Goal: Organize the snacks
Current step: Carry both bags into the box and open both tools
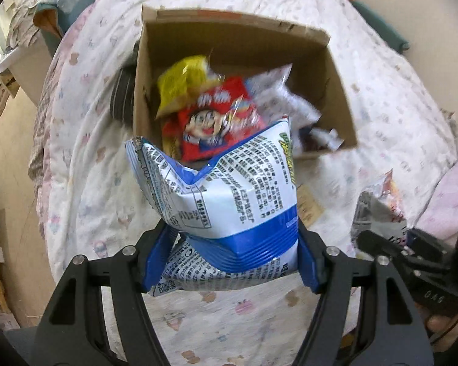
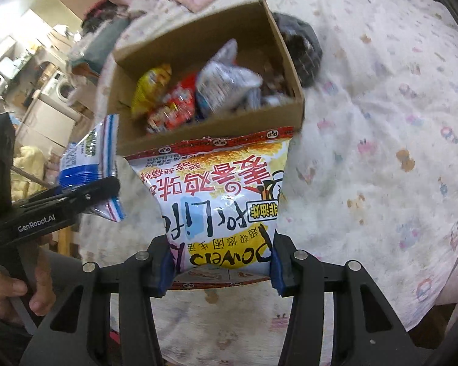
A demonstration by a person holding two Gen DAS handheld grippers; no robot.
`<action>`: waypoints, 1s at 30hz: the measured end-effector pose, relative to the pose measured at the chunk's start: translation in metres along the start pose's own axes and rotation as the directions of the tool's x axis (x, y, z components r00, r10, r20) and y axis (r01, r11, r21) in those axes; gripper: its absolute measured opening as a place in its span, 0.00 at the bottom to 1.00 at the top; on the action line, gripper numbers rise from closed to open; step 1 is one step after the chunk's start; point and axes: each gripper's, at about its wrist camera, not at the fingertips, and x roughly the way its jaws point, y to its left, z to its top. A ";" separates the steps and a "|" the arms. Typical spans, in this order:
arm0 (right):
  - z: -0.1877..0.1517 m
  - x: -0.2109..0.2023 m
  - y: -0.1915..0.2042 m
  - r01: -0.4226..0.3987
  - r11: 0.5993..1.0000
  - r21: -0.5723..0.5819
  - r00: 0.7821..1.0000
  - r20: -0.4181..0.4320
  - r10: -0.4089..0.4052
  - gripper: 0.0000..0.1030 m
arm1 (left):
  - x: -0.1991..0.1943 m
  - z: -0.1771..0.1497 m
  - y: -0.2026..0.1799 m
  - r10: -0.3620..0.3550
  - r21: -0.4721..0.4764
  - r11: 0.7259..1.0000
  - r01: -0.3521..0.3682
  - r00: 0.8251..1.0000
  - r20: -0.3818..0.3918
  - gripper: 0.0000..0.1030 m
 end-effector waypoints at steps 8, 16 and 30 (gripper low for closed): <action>0.036 -0.027 0.008 -0.059 0.998 0.027 0.992 0.110 0.056 0.49 | -0.016 0.042 -0.006 0.033 0.022 0.999 -0.035 0.997 0.069 0.66; 0.093 -0.037 0.005 -0.024 1.000 0.009 0.984 0.178 0.022 0.49 | -0.003 0.084 0.011 0.084 0.015 0.996 -0.086 0.992 0.098 0.66; 0.167 0.042 -0.013 0.030 0.999 0.013 0.993 0.113 -0.031 0.49 | 0.066 0.123 0.004 0.051 0.049 0.997 -0.053 0.998 0.047 0.66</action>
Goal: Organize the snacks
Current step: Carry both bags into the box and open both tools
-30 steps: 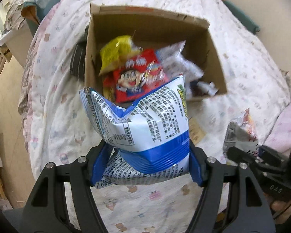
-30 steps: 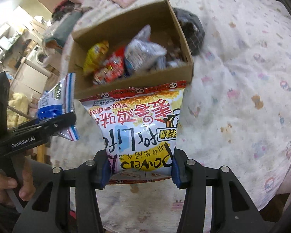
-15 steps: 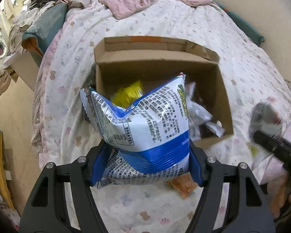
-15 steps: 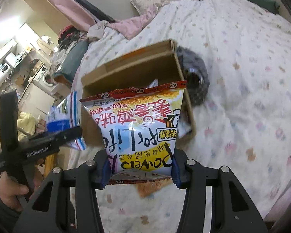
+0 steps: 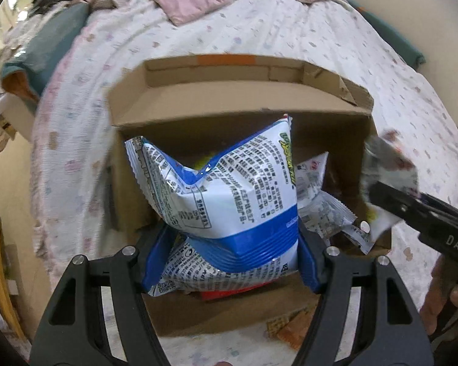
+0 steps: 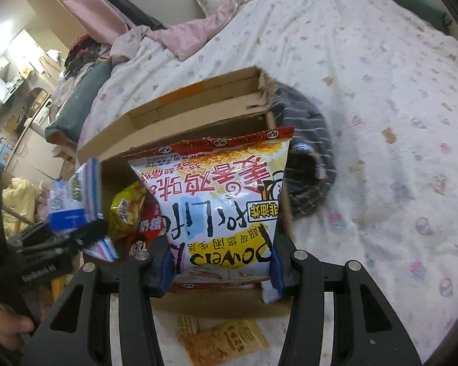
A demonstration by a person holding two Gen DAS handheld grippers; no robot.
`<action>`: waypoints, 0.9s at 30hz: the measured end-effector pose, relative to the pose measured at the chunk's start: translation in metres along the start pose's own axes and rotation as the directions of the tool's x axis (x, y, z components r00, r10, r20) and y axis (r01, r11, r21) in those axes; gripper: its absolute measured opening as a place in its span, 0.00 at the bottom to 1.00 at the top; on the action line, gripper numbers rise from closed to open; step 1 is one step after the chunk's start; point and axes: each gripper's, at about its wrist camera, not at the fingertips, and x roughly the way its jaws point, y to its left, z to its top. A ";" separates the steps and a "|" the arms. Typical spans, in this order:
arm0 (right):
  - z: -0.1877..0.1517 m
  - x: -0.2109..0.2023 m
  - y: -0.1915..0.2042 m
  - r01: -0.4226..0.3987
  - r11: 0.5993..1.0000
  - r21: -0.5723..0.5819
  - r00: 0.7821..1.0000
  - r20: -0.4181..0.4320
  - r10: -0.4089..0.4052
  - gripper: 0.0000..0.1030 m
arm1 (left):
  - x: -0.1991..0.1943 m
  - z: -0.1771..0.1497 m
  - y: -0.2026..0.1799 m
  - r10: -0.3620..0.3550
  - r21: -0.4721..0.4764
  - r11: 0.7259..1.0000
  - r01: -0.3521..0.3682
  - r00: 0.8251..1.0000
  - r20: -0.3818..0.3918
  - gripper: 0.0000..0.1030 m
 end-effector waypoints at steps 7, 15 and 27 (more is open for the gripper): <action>0.015 0.031 0.000 -0.063 0.998 0.016 0.998 -0.012 0.064 0.50 | 0.023 -0.002 -0.010 -0.047 0.015 0.999 0.048 0.997 -0.061 0.67; 0.020 0.032 0.006 -0.037 0.999 -0.005 0.998 0.046 0.038 0.86 | 0.022 0.000 -0.015 -0.008 0.035 0.999 0.010 0.999 -0.049 0.98; 0.021 0.002 0.009 -0.082 0.996 -0.022 0.989 0.118 0.084 0.91 | 0.004 -0.001 -0.004 -0.020 -0.006 1.000 0.019 1.000 -0.010 1.00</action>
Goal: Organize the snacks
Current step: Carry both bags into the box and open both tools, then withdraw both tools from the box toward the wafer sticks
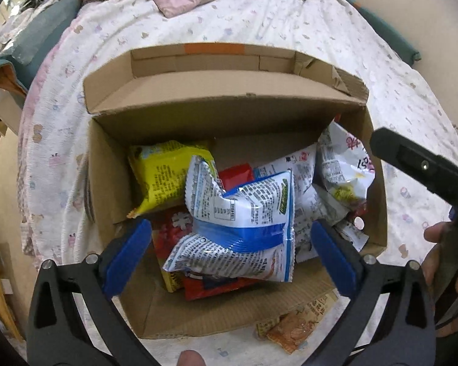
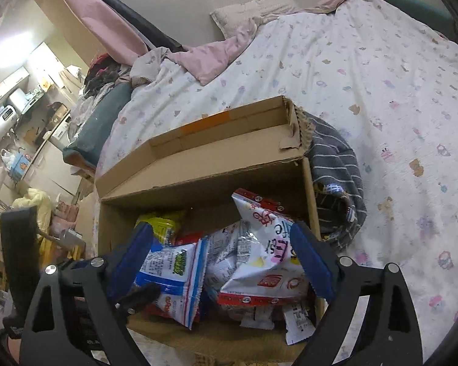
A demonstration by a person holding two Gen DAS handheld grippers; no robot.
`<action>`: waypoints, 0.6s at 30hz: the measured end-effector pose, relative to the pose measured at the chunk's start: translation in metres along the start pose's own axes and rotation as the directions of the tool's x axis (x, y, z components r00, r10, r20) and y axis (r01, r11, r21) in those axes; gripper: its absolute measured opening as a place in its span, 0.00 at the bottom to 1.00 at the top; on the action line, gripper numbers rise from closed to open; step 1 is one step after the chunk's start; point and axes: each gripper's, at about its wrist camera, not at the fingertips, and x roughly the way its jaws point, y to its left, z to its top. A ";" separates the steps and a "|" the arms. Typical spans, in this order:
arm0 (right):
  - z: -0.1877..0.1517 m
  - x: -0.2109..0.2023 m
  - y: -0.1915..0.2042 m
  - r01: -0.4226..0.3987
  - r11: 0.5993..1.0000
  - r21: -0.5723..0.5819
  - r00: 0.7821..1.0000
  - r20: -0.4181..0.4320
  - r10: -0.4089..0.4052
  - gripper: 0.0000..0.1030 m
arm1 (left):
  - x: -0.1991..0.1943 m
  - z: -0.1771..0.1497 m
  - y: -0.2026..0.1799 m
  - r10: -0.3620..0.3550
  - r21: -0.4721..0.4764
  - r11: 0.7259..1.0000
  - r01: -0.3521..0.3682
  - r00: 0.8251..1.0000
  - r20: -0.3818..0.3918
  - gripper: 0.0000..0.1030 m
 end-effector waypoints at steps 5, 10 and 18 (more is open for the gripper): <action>-0.002 -0.002 -0.007 0.002 1.000 0.018 1.000 -0.014 -0.002 0.90 | 0.000 -0.002 0.004 0.008 -0.013 1.000 -0.009 1.000 -0.004 1.00; -0.007 -0.004 -0.010 -0.012 0.999 0.035 0.999 -0.032 0.013 0.90 | -0.004 -0.007 0.009 0.006 -0.036 0.999 -0.006 1.000 -0.010 1.00; -0.024 -0.015 -0.010 0.012 1.000 0.028 0.998 -0.062 -0.010 0.90 | -0.021 -0.023 0.012 0.014 -0.066 0.998 -0.014 1.000 0.011 1.00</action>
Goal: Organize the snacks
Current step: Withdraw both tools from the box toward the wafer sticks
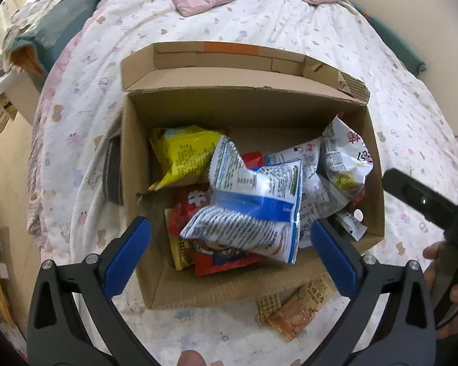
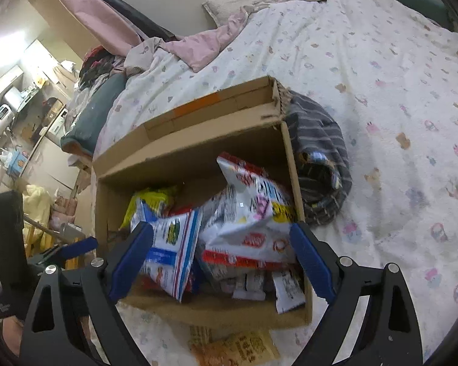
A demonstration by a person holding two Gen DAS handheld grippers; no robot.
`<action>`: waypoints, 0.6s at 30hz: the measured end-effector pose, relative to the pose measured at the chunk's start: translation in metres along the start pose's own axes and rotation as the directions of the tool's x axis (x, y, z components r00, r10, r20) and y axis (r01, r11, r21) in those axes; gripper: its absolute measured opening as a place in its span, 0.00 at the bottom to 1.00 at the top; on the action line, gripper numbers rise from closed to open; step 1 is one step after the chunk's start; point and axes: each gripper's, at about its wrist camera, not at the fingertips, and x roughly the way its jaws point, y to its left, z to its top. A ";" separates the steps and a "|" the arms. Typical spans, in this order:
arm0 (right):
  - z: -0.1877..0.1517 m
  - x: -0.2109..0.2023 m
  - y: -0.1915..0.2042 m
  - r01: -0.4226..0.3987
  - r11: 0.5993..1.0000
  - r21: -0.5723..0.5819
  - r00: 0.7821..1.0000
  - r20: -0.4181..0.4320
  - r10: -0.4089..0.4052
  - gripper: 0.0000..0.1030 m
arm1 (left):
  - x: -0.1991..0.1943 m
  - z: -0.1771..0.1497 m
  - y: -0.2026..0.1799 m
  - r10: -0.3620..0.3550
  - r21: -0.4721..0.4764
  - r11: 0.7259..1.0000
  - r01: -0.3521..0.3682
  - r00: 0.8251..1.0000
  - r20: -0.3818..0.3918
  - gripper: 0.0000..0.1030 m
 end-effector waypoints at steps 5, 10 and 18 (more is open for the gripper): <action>-0.016 -0.011 0.002 0.016 1.000 -0.003 1.000 -0.012 -0.016 0.90 | -0.008 -0.022 -0.002 -0.009 -0.005 1.000 0.009 1.000 -0.007 1.00; -0.061 -0.025 -0.001 0.027 0.998 0.055 0.998 -0.064 -0.023 0.90 | -0.033 -0.049 0.008 -0.023 -0.018 1.000 0.023 1.000 0.008 1.00; -0.160 0.002 -0.029 0.027 0.950 0.311 0.962 -0.265 0.059 0.73 | -0.038 -0.102 0.018 -0.005 -0.024 1.000 0.004 0.999 -0.048 1.00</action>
